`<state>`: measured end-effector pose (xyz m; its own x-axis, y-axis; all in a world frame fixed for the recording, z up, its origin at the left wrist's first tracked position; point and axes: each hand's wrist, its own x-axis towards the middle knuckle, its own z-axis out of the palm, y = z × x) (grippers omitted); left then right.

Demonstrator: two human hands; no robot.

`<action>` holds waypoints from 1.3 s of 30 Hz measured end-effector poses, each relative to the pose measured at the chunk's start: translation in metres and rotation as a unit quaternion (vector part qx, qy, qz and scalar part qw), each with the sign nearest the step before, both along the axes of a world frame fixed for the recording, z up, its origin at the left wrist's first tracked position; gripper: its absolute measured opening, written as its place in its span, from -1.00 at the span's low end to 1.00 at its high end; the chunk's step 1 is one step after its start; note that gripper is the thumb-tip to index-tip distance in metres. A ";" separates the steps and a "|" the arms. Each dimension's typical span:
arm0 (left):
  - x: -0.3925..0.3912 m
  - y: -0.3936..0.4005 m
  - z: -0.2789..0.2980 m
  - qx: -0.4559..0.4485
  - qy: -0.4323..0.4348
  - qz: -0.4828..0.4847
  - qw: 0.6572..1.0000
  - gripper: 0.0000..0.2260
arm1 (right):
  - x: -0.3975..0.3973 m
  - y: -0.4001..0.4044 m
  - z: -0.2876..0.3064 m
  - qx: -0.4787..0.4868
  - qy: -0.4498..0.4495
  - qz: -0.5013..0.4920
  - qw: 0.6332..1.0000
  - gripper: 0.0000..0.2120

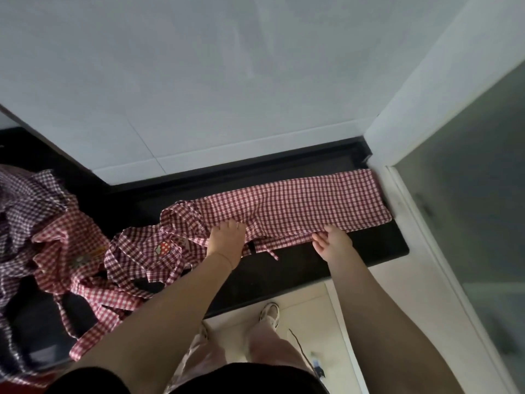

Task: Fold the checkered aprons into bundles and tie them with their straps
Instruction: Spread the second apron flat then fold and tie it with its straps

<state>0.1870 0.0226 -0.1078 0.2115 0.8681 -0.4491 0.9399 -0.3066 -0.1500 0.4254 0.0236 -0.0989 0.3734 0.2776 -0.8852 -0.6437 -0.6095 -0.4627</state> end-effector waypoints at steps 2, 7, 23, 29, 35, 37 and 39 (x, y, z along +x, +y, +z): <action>0.002 0.002 0.000 0.007 0.017 -0.005 1.000 -0.52 | 0.005 0.004 0.002 0.012 0.038 0.019 0.999 -0.61; -0.003 0.002 0.001 0.020 0.028 -0.021 0.999 -0.61 | 0.012 0.015 0.001 -0.019 0.048 0.063 0.997 -0.66; -0.004 -0.009 -0.006 -0.030 -0.013 -0.023 0.999 -0.62 | 0.018 0.022 -0.001 -0.058 -0.081 0.081 0.992 -0.72; -0.005 -0.001 -0.010 -0.036 -0.021 0.011 0.999 -0.64 | 0.034 0.028 -0.003 -0.069 -0.053 0.067 0.994 -0.73; -0.004 0.010 -0.001 -0.069 -0.062 0.063 0.994 -0.68 | 0.057 0.038 0.005 0.006 -0.131 0.014 0.991 -0.77; -0.003 0.020 0.007 -0.069 -0.071 0.094 0.991 -0.71 | 0.060 0.042 0.004 0.005 -0.129 0.021 0.991 -0.74; -0.004 0.029 0.014 -0.063 -0.064 0.081 0.993 -0.75 | 0.055 0.046 0.005 -0.001 -0.081 0.072 0.994 -0.77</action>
<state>0.1827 0.0516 -0.0943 0.1366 0.8343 -0.5342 0.9873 -0.1590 0.0043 0.4803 0.0696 -0.0942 0.4670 0.3369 -0.8176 -0.4671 -0.6911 -0.5515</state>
